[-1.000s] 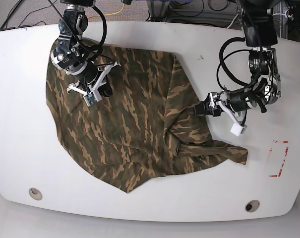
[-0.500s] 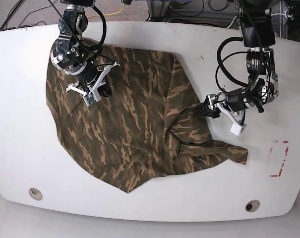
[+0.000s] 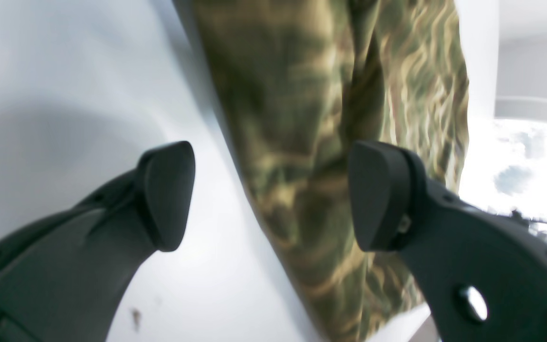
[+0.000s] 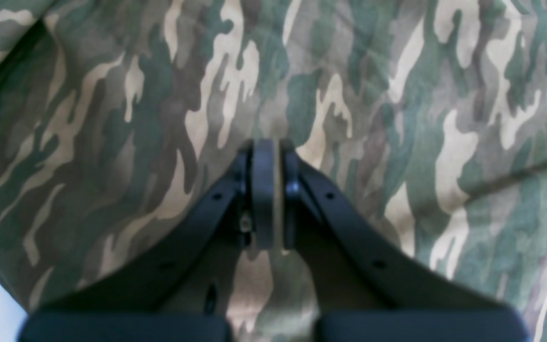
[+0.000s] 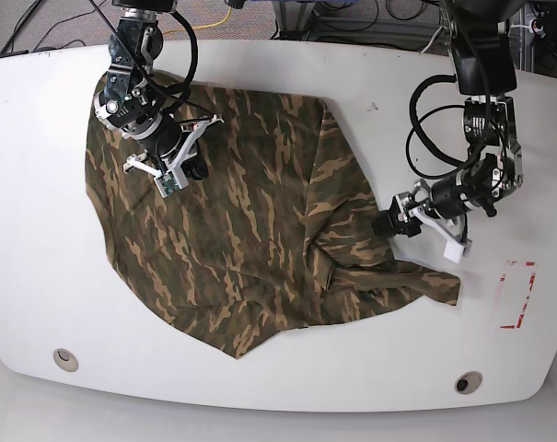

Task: Layout the t-shirt on the table in an organized manner, then fold the t-shirt properly

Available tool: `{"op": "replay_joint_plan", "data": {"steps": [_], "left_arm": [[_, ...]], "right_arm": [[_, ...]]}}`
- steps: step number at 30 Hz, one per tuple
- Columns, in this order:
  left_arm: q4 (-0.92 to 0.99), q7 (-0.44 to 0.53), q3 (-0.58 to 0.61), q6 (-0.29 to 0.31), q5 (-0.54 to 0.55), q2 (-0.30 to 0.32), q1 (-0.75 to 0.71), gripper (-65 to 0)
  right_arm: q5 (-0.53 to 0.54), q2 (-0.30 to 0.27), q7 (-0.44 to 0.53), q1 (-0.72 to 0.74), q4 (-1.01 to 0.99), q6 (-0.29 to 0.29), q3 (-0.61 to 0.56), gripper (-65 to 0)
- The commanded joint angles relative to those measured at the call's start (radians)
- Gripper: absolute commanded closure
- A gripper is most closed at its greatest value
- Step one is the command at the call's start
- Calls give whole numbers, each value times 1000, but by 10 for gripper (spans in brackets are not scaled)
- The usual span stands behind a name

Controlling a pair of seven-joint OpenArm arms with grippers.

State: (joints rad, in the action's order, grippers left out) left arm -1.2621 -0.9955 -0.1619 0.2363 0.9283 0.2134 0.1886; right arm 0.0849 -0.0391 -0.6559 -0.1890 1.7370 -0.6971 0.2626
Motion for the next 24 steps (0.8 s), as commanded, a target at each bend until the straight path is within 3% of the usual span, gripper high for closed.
{"op": "replay_joint_plan", "data": {"steps": [1,11,24], "left_arm": [[26,17,-1,7,7,7,56,-471],[186,46,2,11,-93,-1,147,-471],[198,68,3,11,-117,-44,148,-469]], "right_arm": [[17,-5,23,12,16,-1,2,-27],[17,-5,23,12,16,-1,2,-27],[17,-5,23,12,16,-1,2,-27]]}}
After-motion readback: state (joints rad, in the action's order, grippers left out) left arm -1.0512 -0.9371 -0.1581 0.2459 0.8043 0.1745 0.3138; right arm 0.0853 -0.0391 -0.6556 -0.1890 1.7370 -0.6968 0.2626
